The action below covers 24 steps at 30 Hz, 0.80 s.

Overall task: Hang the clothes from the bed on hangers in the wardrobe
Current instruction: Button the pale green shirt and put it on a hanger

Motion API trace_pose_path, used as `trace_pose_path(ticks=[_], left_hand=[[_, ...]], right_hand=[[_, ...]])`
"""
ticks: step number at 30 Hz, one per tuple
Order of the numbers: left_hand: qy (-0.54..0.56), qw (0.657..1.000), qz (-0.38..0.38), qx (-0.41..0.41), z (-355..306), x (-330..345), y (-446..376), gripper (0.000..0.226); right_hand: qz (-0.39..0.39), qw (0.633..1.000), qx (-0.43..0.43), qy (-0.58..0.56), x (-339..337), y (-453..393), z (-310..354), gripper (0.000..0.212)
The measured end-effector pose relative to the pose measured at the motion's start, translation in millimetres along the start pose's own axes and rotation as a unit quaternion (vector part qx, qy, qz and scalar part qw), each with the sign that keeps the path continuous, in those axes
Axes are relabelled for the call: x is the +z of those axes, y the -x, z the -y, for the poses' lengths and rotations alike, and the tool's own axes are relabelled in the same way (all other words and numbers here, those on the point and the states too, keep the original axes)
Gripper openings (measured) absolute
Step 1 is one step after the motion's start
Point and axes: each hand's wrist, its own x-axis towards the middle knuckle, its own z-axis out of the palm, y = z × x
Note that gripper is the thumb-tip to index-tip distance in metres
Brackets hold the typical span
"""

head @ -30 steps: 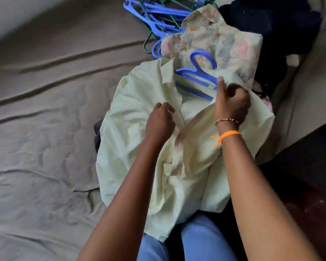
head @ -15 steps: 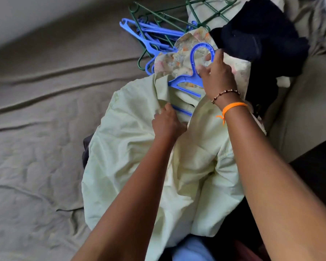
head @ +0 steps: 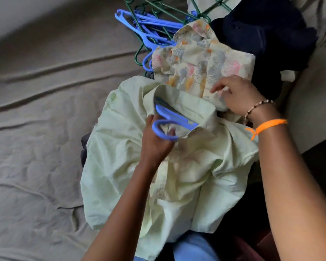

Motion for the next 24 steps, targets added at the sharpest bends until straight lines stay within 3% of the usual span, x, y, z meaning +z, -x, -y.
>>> trace_pose_path(ticks=[1, 2, 5, 7, 9, 11, 13, 16, 18, 21, 24], left_hand=[[0.052, 0.998, 0.011, -0.018, -13.8, -1.1, -7.0, 0.013], [0.106, 0.992, 0.042, -0.05, -26.1, -0.5, -12.9, 0.021], [0.228, 0.955, 0.136, -0.133, -47.0, 10.2, -20.2, 0.034], [0.215, 0.957, 0.137, -0.136, -48.8, 19.8, -20.4, 0.017], [0.188, 0.966, 0.106, -0.143, -47.5, 27.8, -24.0, 0.006], [0.163, 0.969, 0.076, -0.166, -48.9, 33.2, -34.0, 0.018], [0.142, 0.968, 0.068, -0.195, -53.3, 34.3, -45.3, 0.027], [0.114, 0.972, 0.099, -0.178, -62.4, 32.6, -56.5, 0.024], [0.154, 0.963, 0.107, -0.195, -69.4, 30.5, -60.5, 0.021], [0.266, 0.918, 0.103, -0.275, -73.4, 22.5, -64.6, 0.015], [0.335, 0.891, 0.102, -0.289, -68.0, 13.8, -62.2, 0.016]], right_hand=[[-0.044, 0.999, 0.032, -0.006, 6.3, 9.9, -3.0, 0.017], [-0.089, 0.992, 0.079, -0.036, 13.5, 17.8, -5.1, 0.019], [-0.111, 0.957, 0.218, -0.158, 36.8, 36.4, -4.3, 0.049], [-0.089, 0.925, 0.265, -0.256, 49.9, 42.0, -3.6, 0.059], [-0.1, 0.869, 0.288, -0.39, 53.7, 41.3, -1.7, 0.036], [-0.107, 0.809, 0.301, -0.494, 51.4, 36.4, -2.4, 0.026], [-0.119, 0.781, 0.291, -0.539, 50.6, 36.2, -3.2, 0.025], [-0.141, 0.8, 0.249, -0.528, 54.3, 39.2, -4.2, 0.024], [-0.158, 0.84, 0.204, -0.477, 56.9, 46.1, -5.3, 0.029], [-0.187, 0.941, 0.099, -0.263, 65.2, 63.8, -6.6, 0.029], [-0.18, 0.979, 0.074, -0.064, 70.1, 85.9, -8.1, 0.02]])
